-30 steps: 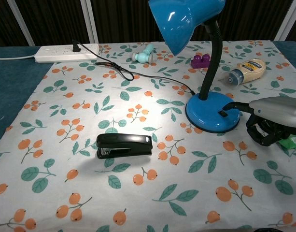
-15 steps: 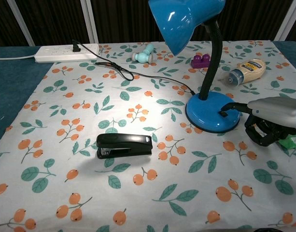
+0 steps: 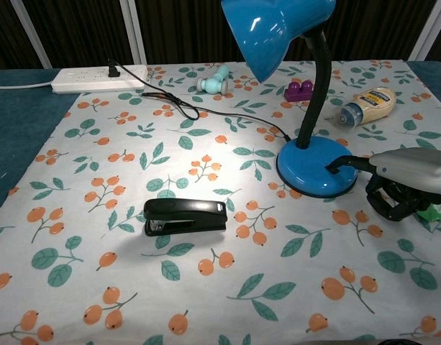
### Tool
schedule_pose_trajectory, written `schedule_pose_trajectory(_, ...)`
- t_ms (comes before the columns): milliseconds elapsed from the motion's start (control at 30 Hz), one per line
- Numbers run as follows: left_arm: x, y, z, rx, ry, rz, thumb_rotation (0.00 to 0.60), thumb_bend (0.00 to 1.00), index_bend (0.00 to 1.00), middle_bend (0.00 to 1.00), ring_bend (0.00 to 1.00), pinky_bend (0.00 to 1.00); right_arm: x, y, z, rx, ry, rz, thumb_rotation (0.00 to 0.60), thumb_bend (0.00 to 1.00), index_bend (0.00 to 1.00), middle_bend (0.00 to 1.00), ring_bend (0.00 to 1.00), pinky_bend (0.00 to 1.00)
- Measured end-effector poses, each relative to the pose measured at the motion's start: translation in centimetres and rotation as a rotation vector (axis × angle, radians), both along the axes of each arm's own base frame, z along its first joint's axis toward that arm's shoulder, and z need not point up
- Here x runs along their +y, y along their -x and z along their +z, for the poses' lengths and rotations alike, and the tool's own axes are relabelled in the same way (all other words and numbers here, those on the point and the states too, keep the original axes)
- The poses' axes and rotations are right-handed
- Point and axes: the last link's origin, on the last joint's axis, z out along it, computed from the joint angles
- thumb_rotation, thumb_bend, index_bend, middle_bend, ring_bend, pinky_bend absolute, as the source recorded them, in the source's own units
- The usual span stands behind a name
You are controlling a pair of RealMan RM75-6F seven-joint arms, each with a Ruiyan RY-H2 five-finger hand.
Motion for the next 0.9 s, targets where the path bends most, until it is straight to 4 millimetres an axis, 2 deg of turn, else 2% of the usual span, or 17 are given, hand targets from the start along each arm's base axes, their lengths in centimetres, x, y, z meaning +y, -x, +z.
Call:
schedule_pose_trajectory(567, 0.0, 0.0, 0.0, 0.0, -0.001, 0.002, 0.6, 0.3, 0.0, 0.0, 0.0, 0.07, -0.3, 0.3, -0.3, 0.027, -0.02, -0.014, 0.6, 0.61, 0.09, 0.7, 0.75, 0.72)
schedule_pose_trajectory(733, 0.0, 0.0, 0.1, 0.0, -0.002, 0.001, 0.6, 0.3, 0.0, 0.0, 0.0, 0.07, -0.6, -0.2, 0.0, 0.015, -0.003, -0.001, 0.6, 0.61, 0.06, 0.69, 0.74, 0.72)
schedule_pose_trajectory(833, 0.0, 0.0, 0.0, 0.0, 0.0, 0.002, 0.6, 0.3, 0.0, 0.0, 0.0, 0.08, -0.7, -0.8, 0.3, 0.001, 0.009, 0.011, 0.6, 0.59, 0.01, 0.64, 0.71, 0.71)
schedule_pose_trajectory(900, 0.1, 0.0, 0.0, -0.001, 0.001, 0.001, 0.6, 0.3, 0.0, 0.0, 0.0, 0.08, -0.8, -1.3, 0.7, -0.011, 0.024, 0.024, 0.6, 0.54, 0.0, 0.54, 0.64, 0.66)
